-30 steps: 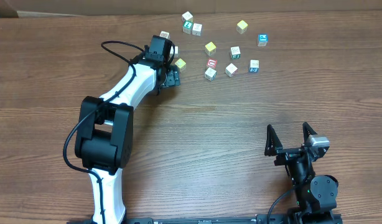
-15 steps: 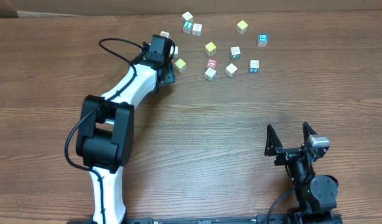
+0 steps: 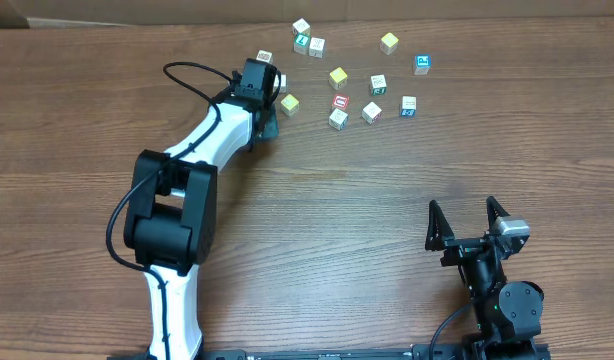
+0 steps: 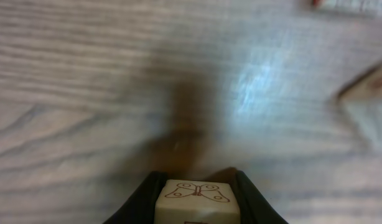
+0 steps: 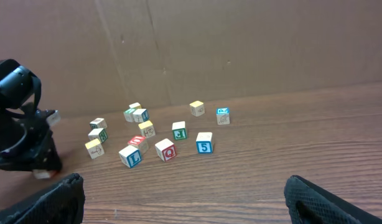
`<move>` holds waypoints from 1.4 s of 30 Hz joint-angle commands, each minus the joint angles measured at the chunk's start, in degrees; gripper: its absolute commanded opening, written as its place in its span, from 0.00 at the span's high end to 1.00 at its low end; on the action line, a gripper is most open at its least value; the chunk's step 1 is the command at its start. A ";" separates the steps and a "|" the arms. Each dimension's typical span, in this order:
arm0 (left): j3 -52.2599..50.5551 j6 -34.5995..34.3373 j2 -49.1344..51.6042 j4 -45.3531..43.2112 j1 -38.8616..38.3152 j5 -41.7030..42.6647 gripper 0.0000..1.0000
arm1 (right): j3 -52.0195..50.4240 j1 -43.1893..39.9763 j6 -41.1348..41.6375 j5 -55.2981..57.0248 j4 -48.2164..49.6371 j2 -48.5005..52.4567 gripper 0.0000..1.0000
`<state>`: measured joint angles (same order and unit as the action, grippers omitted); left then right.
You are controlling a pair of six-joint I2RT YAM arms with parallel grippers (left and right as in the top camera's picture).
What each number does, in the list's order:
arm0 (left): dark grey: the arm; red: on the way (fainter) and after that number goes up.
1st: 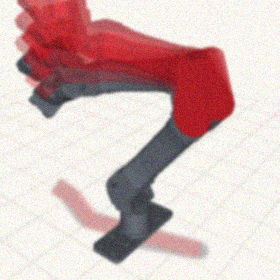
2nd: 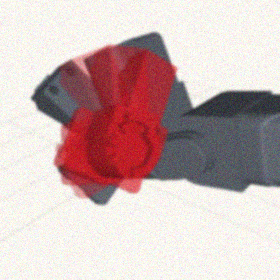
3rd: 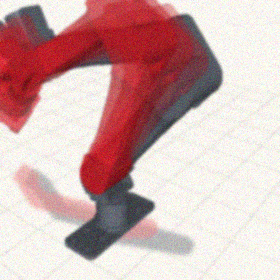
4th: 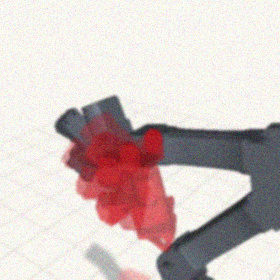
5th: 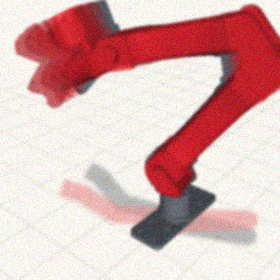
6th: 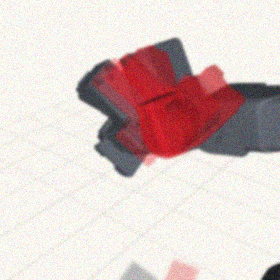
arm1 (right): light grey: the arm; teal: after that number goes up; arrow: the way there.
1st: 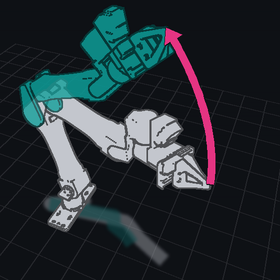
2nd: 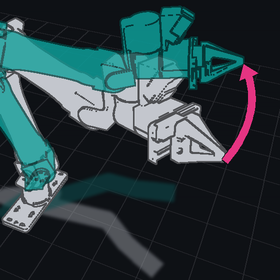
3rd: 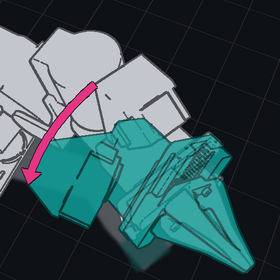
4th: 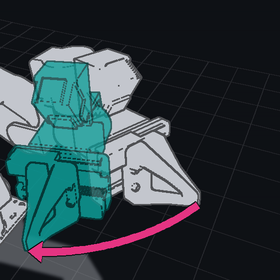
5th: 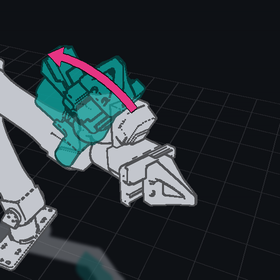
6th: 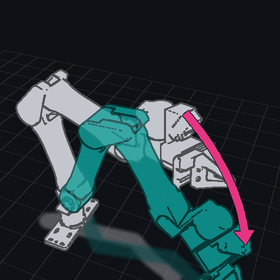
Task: Form a horizontal line
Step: 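Grasp the I block, carry it left-forward and set it down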
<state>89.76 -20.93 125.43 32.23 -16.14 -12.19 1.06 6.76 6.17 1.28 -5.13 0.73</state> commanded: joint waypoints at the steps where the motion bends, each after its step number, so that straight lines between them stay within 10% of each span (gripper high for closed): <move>1: 0.55 4.28 -7.50 3.89 1.05 -2.23 0.93 | -0.59 -0.20 -0.26 -0.35 0.39 -0.55 0.00; 18: -1.36 1.77 -27.89 32.81 7.91 -2.51 0.95 | -0.59 -0.20 -0.26 -0.35 0.37 -0.55 0.00; 28: -26.21 3.02 -38.66 19.28 10.56 0.33 0.95 | -0.59 -0.20 -0.26 -0.35 0.37 -0.55 0.00; 42: -38.99 24.72 -34.51 -4.98 24.06 6.36 0.96 | -0.59 -0.20 -0.26 -0.35 0.37 -0.55 0.00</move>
<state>51.77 -6.09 88.29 29.45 5.10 -11.92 1.06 6.76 6.17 1.28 -5.15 0.73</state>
